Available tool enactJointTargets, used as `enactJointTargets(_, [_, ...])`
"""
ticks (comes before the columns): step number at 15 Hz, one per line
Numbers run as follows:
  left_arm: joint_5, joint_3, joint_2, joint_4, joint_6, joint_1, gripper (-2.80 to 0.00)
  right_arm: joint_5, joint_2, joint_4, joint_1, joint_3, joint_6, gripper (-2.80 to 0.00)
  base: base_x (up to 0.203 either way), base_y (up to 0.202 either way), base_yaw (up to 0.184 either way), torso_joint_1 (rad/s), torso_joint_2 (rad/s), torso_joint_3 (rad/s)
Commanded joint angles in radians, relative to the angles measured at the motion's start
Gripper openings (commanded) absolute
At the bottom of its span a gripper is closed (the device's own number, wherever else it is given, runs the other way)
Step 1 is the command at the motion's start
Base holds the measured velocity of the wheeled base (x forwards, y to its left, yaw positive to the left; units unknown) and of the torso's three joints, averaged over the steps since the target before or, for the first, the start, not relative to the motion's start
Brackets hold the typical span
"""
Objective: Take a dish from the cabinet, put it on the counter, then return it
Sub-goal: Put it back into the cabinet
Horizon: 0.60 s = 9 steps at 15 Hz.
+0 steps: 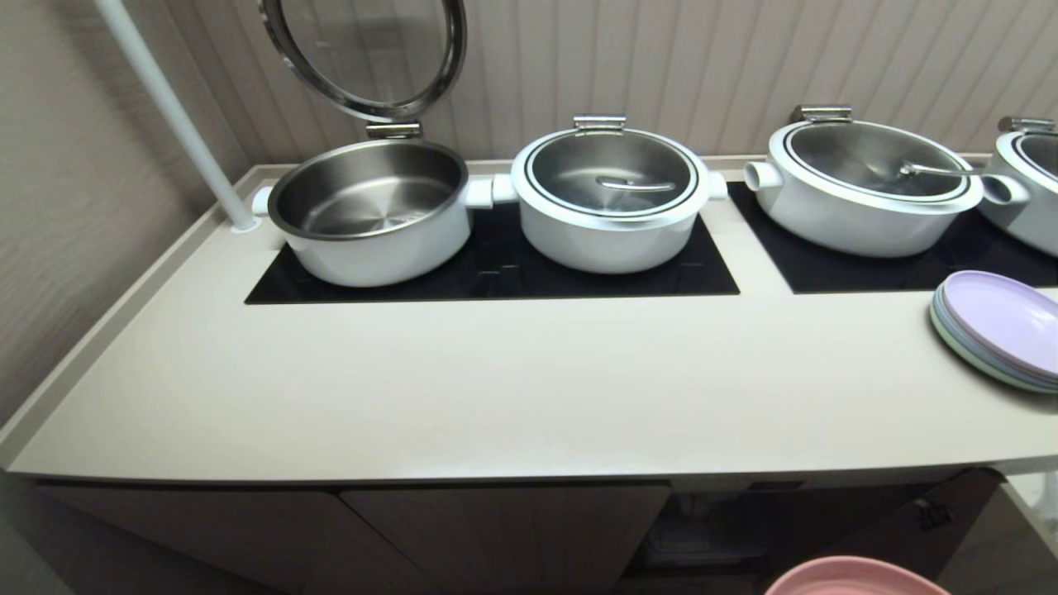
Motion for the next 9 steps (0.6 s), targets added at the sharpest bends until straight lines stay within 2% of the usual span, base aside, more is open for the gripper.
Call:
enactJointTargets(1, [0.000, 0.000, 0.000, -0.001, -0.001, 0.000, -2.80, 0.003, 0.003, 0.005, 0.001, -0.001, 0.002, -2.80, 0.000, 0.000, 0.000, 0.000, 0.00, 0.000])
enactJointTargets(9, [0.000, 0.000, 0.000, 0.000, 0.000, 0.000, -2.80, 0.003, 0.002, 0.024, 0.000, -0.001, 0.000, -2.80, 0.000, 0.000, 0.000, -0.018, 0.03, 0.020])
